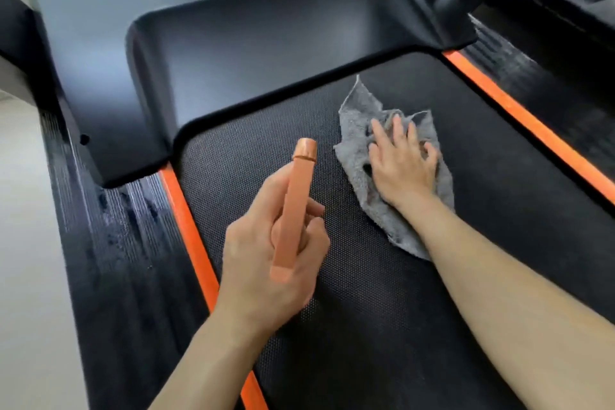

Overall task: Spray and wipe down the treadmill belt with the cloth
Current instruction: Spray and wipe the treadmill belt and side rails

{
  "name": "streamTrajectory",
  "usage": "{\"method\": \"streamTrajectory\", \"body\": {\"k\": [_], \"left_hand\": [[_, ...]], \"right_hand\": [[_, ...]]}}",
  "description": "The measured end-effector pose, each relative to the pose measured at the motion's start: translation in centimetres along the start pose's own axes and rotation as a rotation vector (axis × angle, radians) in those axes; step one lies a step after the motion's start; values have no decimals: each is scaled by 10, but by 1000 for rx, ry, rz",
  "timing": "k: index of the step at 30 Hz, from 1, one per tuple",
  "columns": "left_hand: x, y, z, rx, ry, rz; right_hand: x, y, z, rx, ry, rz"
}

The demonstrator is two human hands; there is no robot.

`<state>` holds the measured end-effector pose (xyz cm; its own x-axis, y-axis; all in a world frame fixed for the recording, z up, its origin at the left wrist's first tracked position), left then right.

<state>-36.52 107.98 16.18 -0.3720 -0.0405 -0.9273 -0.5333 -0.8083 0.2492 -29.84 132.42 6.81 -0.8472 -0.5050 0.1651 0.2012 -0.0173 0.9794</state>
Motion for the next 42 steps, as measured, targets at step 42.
{"method": "streamTrajectory", "body": {"k": [42], "left_hand": [[18, -93, 125, 199, -152, 814]], "right_hand": [[-63, -7, 170, -22, 166, -92]]}}
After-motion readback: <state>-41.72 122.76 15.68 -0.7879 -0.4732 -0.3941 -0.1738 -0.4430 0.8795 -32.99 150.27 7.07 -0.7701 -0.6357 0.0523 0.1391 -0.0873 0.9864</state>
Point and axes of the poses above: each hand's wrist, its own z-axis towards the middle knuckle, its own y-axis out of the back of the hand, x = y × z, the point moved 2 cm from there along z, towards the middle knuckle, and after that the axes turned 11 degrees about -x, right-handed, at the moved point
